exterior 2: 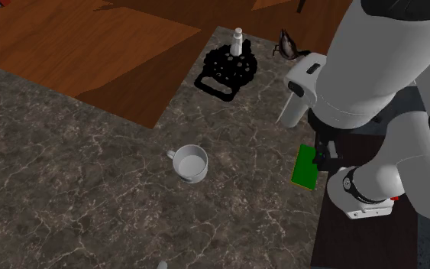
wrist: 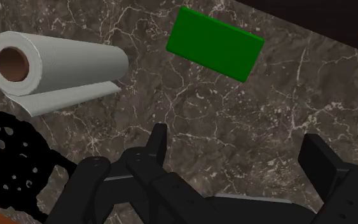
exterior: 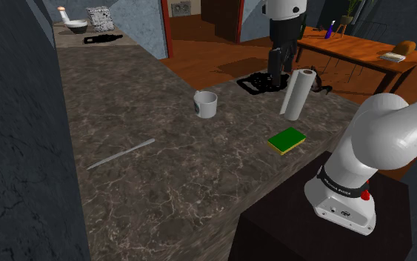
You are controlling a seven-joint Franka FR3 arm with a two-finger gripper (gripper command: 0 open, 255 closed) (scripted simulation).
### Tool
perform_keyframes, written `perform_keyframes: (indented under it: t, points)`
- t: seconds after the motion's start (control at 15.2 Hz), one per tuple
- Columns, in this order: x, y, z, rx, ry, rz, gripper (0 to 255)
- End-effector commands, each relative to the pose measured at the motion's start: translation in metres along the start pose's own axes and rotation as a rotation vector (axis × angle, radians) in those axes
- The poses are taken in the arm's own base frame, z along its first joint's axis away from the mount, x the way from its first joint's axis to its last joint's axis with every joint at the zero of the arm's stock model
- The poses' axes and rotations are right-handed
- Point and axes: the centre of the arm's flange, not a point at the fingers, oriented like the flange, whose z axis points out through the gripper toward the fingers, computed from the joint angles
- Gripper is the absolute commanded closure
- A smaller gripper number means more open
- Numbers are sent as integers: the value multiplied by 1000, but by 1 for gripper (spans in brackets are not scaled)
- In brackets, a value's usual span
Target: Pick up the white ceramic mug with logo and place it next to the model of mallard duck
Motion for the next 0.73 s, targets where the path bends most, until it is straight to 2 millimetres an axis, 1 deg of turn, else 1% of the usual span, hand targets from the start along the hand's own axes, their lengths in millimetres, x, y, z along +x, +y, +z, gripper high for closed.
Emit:
perform_keyframes:
  t: [0.0, 0.66]
  points:
    - [0, 0, 0, 0, 0, 0, 0]
    - [118, -23, 43, 11, 27, -6, 0]
